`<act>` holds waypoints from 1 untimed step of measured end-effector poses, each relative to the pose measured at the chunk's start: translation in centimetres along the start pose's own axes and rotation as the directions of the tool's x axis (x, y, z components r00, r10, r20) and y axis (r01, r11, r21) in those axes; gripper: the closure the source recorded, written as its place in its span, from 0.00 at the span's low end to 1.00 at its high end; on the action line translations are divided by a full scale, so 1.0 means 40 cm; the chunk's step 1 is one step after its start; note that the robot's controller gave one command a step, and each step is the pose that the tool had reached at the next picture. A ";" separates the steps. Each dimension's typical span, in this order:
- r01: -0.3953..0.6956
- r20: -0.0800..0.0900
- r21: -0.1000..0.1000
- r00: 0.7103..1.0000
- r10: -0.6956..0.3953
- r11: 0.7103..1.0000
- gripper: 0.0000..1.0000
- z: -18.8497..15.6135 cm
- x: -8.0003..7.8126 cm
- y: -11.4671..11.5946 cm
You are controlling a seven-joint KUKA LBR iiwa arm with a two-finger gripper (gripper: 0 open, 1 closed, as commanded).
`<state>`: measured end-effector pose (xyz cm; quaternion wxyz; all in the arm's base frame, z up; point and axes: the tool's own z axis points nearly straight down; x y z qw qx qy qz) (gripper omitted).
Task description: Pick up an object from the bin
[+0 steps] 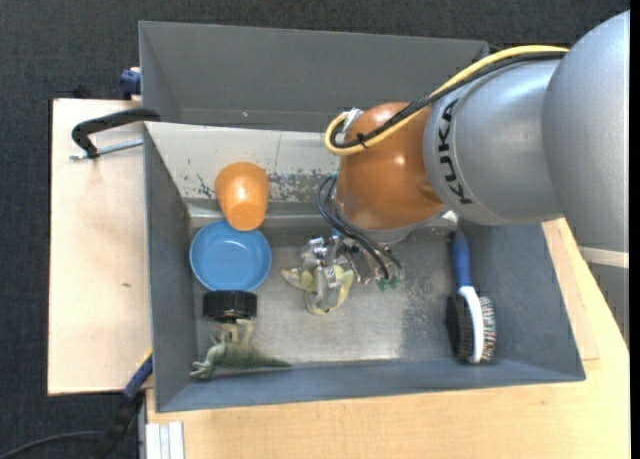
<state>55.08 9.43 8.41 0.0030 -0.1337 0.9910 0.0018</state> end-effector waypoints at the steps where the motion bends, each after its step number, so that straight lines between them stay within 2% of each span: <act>1: 0.030 0.008 0.003 1.000 -0.030 1.000 1.00 -0.466 0.045 0.061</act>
Offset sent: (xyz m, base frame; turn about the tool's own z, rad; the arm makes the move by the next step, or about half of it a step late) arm -0.0269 0.0168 0.1800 -0.0310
